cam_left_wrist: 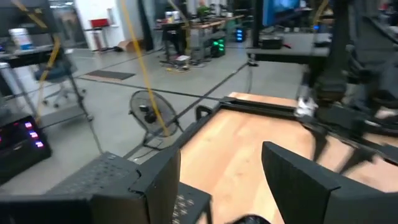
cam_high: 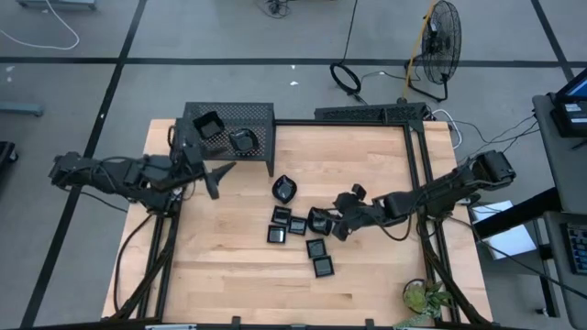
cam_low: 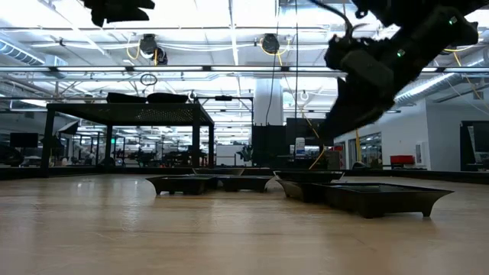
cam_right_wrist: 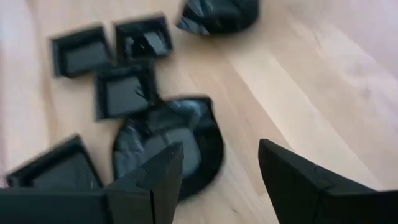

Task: Pick & Place Mini shaped plates
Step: Stack the leaf shaped plate on top of the leaf shaped plate on the shelf

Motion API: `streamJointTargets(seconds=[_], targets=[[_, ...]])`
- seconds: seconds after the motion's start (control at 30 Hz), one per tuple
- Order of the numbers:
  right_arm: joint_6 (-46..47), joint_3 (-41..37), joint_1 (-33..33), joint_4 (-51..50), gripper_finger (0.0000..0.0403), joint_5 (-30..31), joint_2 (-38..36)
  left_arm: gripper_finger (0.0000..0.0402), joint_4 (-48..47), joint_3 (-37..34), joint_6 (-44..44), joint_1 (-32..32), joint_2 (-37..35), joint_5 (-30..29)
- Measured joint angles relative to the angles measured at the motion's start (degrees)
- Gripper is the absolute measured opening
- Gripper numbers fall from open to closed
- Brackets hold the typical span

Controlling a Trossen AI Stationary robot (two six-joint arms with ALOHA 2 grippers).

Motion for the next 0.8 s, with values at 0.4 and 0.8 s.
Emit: streamJointTargets(seconds=[0.4,0.8], targets=[[4.63,-0.03,-3.64,-0.48,0.0194,-7.45,5.03,0.0230,2.66,-5.78,-2.86,-2.23,-0.11,0.51],[4.87,-1.86,-3.60,4.43,0.0194,-11.88,6.66,0.0230,2.28,-5.87,-3.79,-2.14,0.23,0.49]])
